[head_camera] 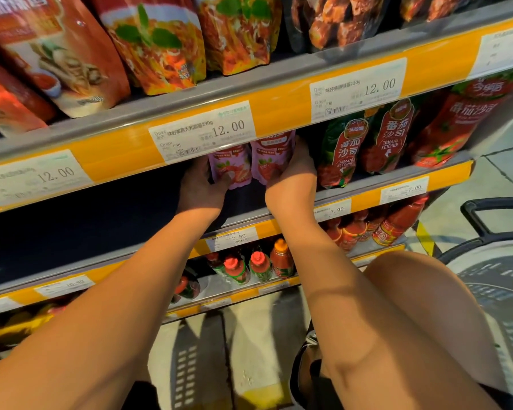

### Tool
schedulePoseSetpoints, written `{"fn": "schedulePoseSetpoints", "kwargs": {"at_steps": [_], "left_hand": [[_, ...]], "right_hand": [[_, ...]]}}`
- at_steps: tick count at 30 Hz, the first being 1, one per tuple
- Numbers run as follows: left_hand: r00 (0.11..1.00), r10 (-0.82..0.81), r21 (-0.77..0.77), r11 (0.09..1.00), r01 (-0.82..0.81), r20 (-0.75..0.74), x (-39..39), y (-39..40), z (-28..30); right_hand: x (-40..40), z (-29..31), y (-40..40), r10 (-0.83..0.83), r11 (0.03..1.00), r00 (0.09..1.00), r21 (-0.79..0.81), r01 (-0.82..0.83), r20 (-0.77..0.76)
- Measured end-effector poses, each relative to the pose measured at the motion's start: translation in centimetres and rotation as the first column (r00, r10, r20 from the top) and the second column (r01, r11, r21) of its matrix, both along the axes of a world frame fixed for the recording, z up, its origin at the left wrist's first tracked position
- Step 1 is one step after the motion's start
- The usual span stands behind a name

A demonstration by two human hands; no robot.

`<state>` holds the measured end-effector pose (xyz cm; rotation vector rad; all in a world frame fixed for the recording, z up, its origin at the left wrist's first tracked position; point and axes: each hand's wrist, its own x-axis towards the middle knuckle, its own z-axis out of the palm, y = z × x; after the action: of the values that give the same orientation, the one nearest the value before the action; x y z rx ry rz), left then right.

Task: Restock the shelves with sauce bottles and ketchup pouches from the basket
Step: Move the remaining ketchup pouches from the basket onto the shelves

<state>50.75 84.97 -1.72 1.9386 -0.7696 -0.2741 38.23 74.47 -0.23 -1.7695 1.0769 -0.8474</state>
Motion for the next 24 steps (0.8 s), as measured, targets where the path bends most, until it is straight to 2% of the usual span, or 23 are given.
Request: {"fn": "schedulePoseSetpoints", "kwargs": {"at_steps": [6, 17, 24], "left_hand": [[1.000, 0.015, -0.006, 1.000, -0.015, 0.009, 0.3, -0.6, -0.2], [1.000, 0.014, 0.003, 1.000, -0.014, -0.005, 0.6, -1.1, 0.1], [0.998, -0.048, 0.022, 0.999, 0.049, -0.045, 0.7, -0.4, 0.4]], "right_hand": [[0.6, -0.3, -0.4, -0.022, 0.997, 0.997, -0.081, 0.016, -0.074], [1.3, -0.4, -1.1, -0.020, 0.999, 0.989, -0.053, 0.013, -0.146], [1.6, 0.9, -0.9, 0.055, 0.998, 0.957, 0.011, -0.054, -0.284]]}}
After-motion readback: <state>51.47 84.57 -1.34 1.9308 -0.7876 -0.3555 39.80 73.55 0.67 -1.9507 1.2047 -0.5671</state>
